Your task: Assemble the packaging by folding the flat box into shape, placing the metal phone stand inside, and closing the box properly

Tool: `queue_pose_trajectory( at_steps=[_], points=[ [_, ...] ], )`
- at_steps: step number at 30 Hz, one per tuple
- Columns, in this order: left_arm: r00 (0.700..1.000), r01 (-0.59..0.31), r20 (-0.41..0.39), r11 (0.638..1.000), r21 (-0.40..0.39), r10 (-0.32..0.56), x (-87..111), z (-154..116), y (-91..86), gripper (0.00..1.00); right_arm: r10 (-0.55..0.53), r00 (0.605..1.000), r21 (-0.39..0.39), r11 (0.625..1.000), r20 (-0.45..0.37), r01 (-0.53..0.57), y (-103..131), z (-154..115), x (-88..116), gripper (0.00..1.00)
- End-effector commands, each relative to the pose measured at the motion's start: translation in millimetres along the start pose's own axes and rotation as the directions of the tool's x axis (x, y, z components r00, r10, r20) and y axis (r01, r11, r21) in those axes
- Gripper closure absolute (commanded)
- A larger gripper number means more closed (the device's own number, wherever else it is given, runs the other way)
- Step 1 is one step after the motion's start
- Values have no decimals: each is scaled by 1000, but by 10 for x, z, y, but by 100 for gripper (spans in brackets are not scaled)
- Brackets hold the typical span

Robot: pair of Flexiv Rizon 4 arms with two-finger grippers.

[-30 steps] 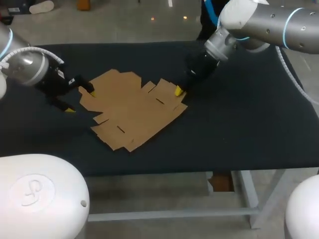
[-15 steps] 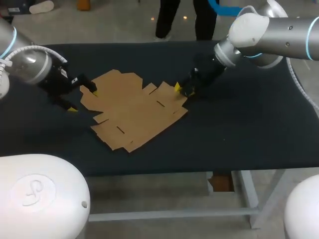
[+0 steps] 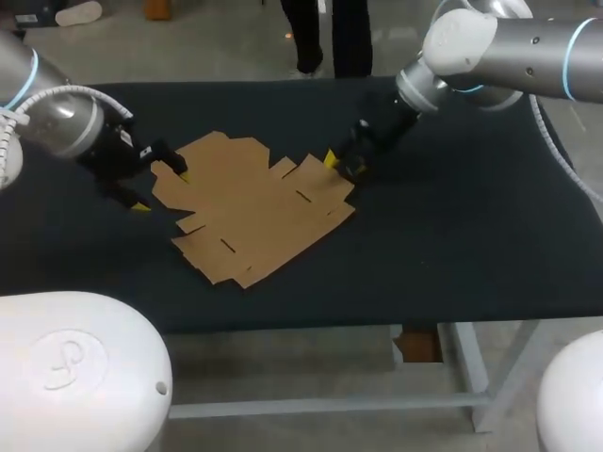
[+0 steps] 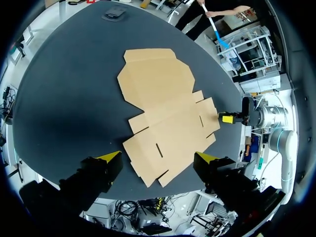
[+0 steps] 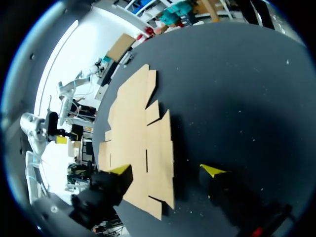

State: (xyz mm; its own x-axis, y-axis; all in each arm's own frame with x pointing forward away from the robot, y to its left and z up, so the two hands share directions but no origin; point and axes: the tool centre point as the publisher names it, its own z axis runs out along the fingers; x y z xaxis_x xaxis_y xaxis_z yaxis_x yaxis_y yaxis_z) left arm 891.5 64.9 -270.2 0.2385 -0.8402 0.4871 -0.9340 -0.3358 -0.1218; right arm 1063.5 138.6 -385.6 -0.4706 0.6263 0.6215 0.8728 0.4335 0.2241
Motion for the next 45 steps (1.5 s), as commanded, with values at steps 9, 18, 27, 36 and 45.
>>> queue_pose_trajectory(
  at_steps=[9,18,27,36,45],
  points=[
    [1000,-18,23,999,-46,19,21,13,-2,0,-53,998,246,967,-37,60,122,116,-19,24],
    [1000,-18,23,999,-46,19,21,13,-2,0,-78,996,316,945,-36,85,135,213,14,55],
    [1000,-18,23,999,-46,19,21,13,-2,0,-53,998,326,943,-41,64,18,283,28,100],
    [1000,-18,23,999,-46,19,21,13,-2,0,20,999,177,984,-36,-13,-194,161,36,100],
    [1000,-18,23,999,-46,19,21,13,-2,0,115,992,40,993,-47,-113,-426,21,72,100]
  ],
)
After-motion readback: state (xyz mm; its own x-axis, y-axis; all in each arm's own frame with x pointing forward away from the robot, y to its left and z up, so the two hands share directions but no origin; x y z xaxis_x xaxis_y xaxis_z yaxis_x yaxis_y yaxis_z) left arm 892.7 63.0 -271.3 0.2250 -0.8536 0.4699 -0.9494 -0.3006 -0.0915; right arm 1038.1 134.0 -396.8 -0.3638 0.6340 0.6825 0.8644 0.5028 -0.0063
